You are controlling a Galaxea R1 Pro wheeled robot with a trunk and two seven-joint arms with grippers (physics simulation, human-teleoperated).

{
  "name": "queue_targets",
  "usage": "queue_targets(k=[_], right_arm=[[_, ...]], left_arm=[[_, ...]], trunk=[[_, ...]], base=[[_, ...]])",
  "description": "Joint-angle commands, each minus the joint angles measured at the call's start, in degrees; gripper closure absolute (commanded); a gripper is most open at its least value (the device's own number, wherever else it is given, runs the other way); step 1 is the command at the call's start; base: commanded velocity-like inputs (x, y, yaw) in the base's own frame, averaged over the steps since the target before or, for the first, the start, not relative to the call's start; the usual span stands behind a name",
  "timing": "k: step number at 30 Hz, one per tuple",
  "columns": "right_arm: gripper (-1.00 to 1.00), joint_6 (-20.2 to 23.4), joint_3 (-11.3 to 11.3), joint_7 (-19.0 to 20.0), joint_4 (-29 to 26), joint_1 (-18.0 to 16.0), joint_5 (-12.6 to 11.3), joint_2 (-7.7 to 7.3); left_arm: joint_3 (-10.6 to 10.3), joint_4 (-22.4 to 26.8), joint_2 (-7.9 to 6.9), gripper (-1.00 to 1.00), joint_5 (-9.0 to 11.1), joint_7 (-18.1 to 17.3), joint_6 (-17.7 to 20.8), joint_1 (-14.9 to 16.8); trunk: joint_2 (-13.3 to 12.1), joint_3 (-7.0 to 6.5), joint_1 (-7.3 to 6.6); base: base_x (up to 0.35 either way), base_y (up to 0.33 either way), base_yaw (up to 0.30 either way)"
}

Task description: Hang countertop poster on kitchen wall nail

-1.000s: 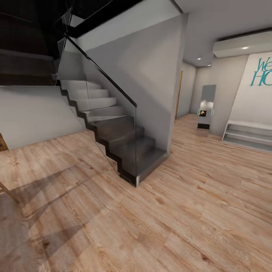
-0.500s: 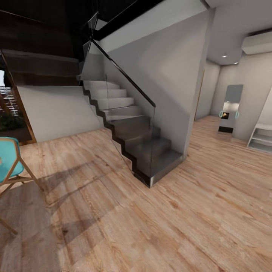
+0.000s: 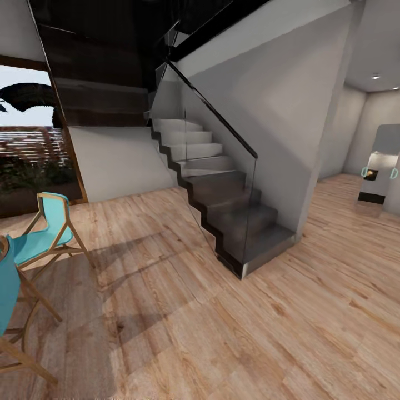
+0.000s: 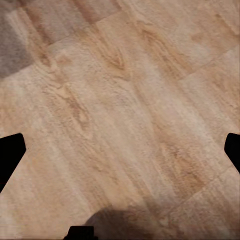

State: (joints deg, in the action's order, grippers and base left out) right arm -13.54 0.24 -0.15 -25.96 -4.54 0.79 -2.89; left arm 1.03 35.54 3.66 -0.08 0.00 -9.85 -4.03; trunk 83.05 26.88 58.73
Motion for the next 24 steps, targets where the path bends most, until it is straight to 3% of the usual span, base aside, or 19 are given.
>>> queue_targets(k=[1,11,24], right_arm=[[-1.00,-0.2,0.0,0.0,0.0,0.0,0.1,-0.01],[-1.00,-0.1,0.0,0.1,0.0,0.0,0.0,-0.09],[-1.00,-0.2,0.0,0.1,0.0,0.0,0.0,-0.10]], left_arm=[[0.1,0.0,0.03,-1.00,0.0,0.0,-0.1,0.0],[0.1,0.0,0.03,-1.00,0.0,0.0,-0.1,0.0],[0.1,0.0,0.03,-1.00,0.0,0.0,-0.1,0.0]], trunk=[[0.0,0.05,0.00],[0.0,0.05,0.00],[0.0,0.05,0.00]], base=[[0.000,0.011,0.294],[-0.034,0.193,0.167],[-0.172,0.270,0.277]])
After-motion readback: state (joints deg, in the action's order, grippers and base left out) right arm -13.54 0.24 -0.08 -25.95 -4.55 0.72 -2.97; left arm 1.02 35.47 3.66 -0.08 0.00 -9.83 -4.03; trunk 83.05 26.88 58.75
